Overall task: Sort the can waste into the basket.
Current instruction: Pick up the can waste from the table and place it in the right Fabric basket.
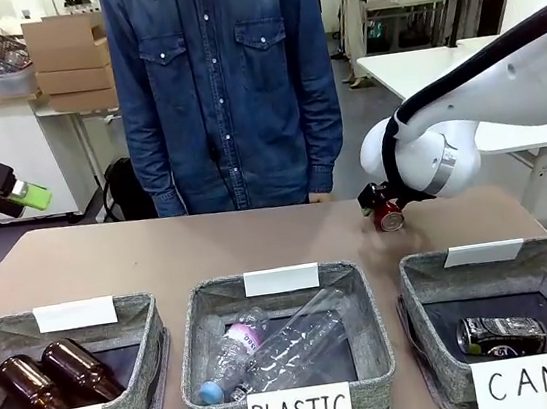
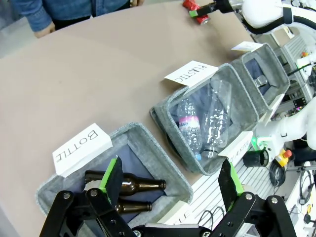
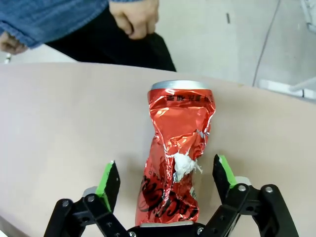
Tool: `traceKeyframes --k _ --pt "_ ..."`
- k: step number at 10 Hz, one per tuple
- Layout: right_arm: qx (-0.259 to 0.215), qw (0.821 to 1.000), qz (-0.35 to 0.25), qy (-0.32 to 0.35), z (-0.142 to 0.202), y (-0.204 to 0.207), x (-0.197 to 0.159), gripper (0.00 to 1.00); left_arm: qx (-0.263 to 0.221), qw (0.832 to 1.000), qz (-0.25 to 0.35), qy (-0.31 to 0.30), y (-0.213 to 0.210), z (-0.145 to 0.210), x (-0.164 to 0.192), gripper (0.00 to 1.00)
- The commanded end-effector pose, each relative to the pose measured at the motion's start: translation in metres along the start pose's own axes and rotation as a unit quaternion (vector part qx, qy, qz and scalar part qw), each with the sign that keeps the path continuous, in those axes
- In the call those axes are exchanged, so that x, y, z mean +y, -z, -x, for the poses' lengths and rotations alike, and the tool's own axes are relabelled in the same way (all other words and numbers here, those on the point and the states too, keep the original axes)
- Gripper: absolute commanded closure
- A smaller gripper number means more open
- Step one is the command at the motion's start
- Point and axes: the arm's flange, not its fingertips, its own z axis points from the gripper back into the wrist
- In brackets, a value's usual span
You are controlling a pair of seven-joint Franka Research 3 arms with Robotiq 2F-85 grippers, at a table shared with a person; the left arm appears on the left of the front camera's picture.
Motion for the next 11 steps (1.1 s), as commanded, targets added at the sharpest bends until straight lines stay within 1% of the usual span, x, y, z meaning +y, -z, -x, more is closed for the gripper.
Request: traceKeyframes --k 1,2,3,4,6,7,10,11 --pt "-0.015 1.0 -0.005 0.016 0.0 -0.005 0.002 0.6 -0.006 1.0 0.007 0.005 0.004 0.005 -0.001 0.0" --pt "-0.011 1.0 -0.003 0.016 0.0 -0.006 0.001 1.0 -0.006 1.0 0.007 0.005 0.004 0.005 -0.001 0.0" --pt "-0.011 1.0 -0.004 0.017 0.001 -0.006 0.0 0.65 -0.006 1.0 0.007 0.005 0.004 0.005 -0.001 0.0" --pt "-0.014 1.0 0.0 0.026 0.001 -0.006 -0.002 1.0 -0.006 1.0 0.007 0.005 0.004 0.005 -0.001 0.0" --pt "-0.01 0.999 0.0 0.036 0.002 -0.006 -0.004 1.0 -0.006 1.0 0.007 0.005 0.004 0.005 -0.001 0.0" --pt "-0.013 0.999 -0.009 0.042 0.003 -0.007 -0.006 1.0 -0.006 1.0 0.007 0.005 0.004 0.005 -0.001 0.0" --pt "-0.008 0.999 -0.009 0.036 0.005 -0.011 -0.009 1.0 -0.006 1.0 0.007 0.005 0.004 0.005 -0.001 0.0" --pt "-0.006 0.999 -0.015 0.03 0.007 -0.022 -0.008 1.0 -0.006 1.0 0.007 0.005 0.004 0.005 -0.001 0.0"
